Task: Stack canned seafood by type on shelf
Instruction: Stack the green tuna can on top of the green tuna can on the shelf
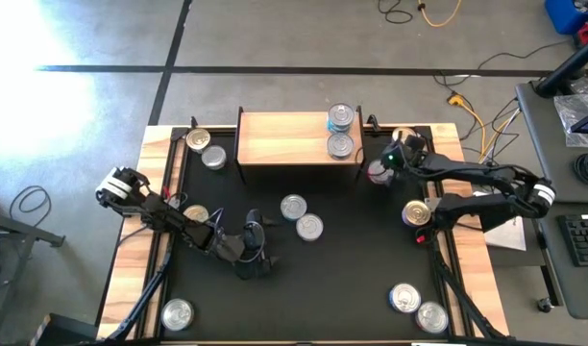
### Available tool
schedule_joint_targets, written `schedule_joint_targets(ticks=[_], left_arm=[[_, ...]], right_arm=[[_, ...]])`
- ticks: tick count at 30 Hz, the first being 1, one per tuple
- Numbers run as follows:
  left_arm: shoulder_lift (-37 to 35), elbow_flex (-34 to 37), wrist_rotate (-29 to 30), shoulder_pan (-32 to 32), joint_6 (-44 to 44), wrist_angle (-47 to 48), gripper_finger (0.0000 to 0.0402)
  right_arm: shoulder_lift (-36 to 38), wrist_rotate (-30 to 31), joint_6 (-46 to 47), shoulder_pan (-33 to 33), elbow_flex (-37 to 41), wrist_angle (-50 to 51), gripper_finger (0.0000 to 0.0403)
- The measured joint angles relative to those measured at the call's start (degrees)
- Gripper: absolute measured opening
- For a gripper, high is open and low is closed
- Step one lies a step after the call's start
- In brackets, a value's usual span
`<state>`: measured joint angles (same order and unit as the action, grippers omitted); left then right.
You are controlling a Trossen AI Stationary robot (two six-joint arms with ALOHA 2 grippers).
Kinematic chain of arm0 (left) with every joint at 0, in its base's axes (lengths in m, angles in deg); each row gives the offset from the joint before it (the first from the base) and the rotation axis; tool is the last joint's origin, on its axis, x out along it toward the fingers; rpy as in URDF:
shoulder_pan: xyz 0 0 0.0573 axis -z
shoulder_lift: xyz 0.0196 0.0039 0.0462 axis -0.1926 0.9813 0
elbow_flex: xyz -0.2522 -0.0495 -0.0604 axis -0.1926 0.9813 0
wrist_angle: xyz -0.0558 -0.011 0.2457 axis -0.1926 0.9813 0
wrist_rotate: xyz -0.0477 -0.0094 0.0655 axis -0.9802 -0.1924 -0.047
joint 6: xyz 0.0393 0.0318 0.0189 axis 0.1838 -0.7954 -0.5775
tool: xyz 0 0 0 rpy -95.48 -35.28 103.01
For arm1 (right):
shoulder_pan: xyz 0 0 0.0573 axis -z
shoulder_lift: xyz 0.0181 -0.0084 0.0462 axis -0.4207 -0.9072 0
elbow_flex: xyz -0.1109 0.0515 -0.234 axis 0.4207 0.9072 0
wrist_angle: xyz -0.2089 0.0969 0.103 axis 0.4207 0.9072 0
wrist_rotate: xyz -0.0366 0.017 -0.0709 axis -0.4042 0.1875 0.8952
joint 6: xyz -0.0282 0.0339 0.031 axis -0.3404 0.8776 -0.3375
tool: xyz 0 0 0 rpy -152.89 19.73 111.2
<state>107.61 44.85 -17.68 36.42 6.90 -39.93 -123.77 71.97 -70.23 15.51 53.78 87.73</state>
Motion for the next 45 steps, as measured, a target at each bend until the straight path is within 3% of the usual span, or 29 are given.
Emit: schedule_joint_targets(ticks=[3,9,15,20,24,28,34,42,45], left_arm=[[0.0,0.0,0.0,0.0,0.92,0.0,0.04],[0.0,0.0,-0.01,0.01,1.68,0.09,0.04],[0.0,0.0,-0.02,0.11,1.98,0.22,0.04],[0.0,0.0,-0.02,0.11,1.99,0.2,0.04],[0.0,0.0,-0.02,0.13,1.99,0.2,0.04],[0.0,0.0,-0.02,0.13,1.93,0.19,0.04],[0.0,0.0,-0.02,0.13,1.55,0.17,0.04],[0.0,0.0,0.02,0.11,1.12,0.02,0.04],[0.0,0.0,0.02,0.11,1.09,0.07,0.04]], right_arm=[[0.0,-1.28,1.93,0.42,0.0,0.18,0.0013],[0.11,-13.67,2.06,0.47,-0.24,2.55,0.0013],[0.06,-16.2,6.07,-0.57,-2.45,8.21,0.0013],[0.0,-24.79,7.07,-1.11,-4.75,10.65,0.0013],[-0.02,-27.93,6.2,-2.37,-5.01,11.17,0.0013],[-0.04,-27.01,6.66,-2.79,-5.28,10.84,0.0013],[-0.74,-13.9,8.71,-2.75,-6.39,11.02,0.0013],[-6.76,-13.72,11.08,-2.64,-12.34,19.16,0.0013],[-8.17,-17.15,13.94,-2.62,-15.26,21.93,0.0013]])
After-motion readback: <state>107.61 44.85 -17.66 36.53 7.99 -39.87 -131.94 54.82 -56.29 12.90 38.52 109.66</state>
